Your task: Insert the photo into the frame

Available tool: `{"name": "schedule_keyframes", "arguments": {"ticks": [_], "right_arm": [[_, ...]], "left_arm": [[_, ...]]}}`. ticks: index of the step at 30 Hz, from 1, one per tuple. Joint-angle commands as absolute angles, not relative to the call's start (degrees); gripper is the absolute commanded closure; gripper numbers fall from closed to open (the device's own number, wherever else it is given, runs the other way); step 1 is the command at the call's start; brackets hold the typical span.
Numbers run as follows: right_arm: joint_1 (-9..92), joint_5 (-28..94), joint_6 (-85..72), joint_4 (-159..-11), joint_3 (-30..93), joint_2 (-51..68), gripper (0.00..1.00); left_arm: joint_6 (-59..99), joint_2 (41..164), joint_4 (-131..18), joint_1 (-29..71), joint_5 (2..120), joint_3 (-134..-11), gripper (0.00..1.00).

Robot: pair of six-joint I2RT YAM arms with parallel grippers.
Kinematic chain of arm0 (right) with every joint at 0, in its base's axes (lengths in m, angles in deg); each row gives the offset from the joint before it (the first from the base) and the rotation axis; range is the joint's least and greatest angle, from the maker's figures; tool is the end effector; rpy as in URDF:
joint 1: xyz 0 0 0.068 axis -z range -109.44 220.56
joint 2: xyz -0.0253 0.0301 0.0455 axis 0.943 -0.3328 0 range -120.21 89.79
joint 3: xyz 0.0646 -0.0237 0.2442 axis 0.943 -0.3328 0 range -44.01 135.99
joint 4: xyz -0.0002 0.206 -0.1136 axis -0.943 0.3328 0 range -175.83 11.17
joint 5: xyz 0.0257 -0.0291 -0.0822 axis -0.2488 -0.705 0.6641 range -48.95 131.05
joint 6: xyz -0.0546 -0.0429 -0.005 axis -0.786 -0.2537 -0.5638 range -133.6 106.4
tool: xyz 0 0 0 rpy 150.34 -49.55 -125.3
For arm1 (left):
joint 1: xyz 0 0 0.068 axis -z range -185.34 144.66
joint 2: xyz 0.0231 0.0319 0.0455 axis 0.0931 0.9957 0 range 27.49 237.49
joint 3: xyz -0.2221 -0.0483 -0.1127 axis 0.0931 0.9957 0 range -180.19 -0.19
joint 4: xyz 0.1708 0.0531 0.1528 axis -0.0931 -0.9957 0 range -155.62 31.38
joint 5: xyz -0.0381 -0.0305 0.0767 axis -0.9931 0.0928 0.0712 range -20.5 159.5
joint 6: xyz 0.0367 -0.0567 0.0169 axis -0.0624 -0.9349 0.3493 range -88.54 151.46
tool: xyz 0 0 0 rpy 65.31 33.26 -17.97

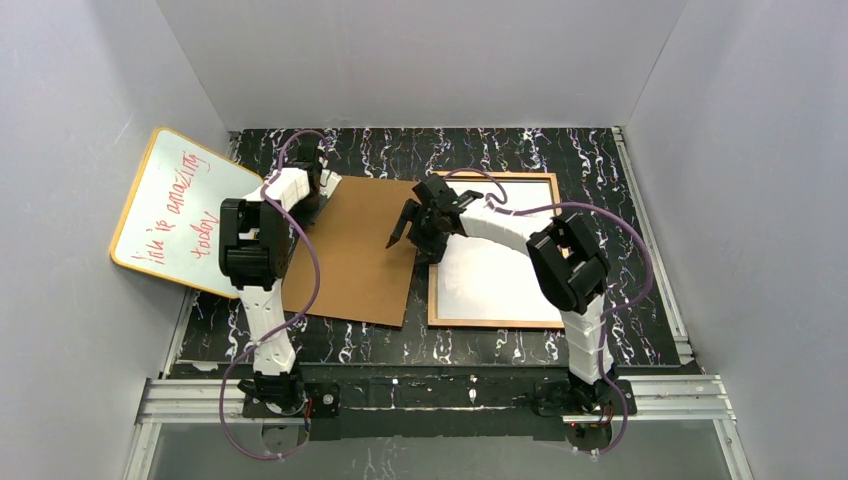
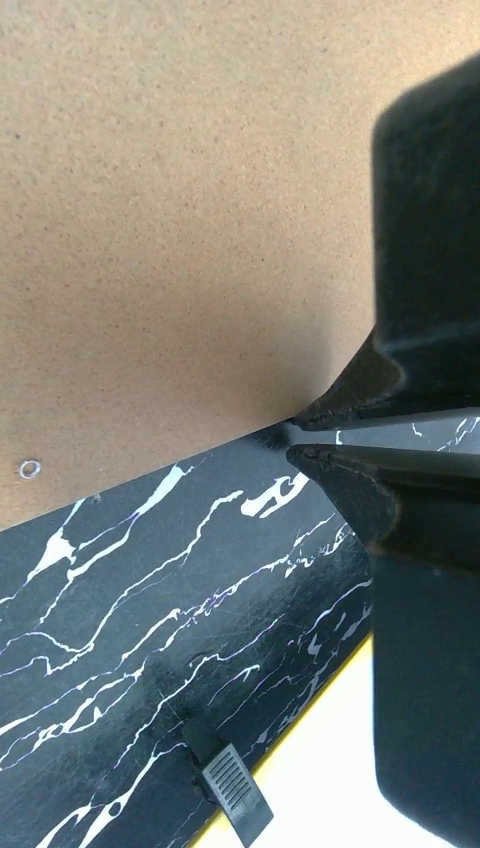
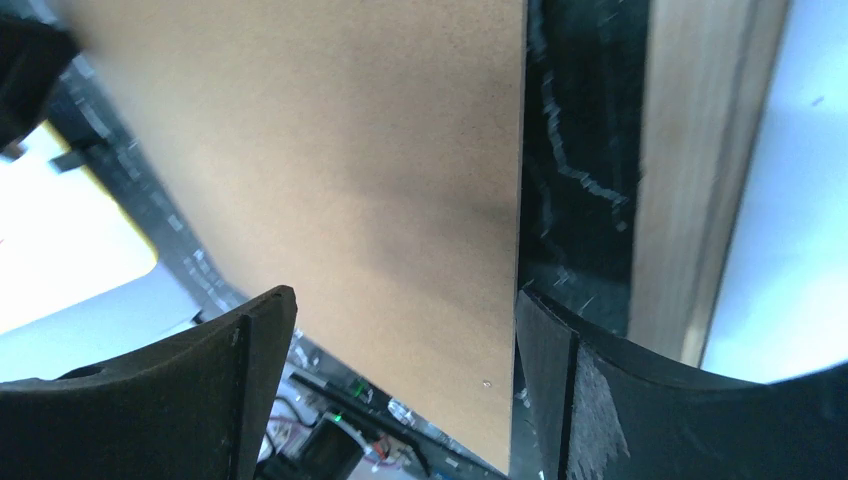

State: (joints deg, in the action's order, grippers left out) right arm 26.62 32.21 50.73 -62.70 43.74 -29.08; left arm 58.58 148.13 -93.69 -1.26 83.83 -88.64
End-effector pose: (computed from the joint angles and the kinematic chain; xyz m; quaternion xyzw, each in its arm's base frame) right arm 0.3039 0.3049 0.1611 0.1447 0.9381 0.2910 0.1198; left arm 0.4097 -0.0152 0.1400 0.2379 0.9435 0.1589 0.1673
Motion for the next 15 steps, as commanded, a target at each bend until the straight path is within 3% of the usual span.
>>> {"name": "schedule_keyframes", "arguments": {"ticks": [1,15], "right_arm": [[26.1,23.9,54.1,-77.1,43.3,-20.1,0.13],[27.1,27.2,59.2,-82.4,30.7,-8.4,0.15]], "left_arm": [[54.8,153.2,-102.3,0.1,73.6,-85.8,0.89],[53.3,151.4,-106.4,5.2,62.0,-86.0,0.91]]}}
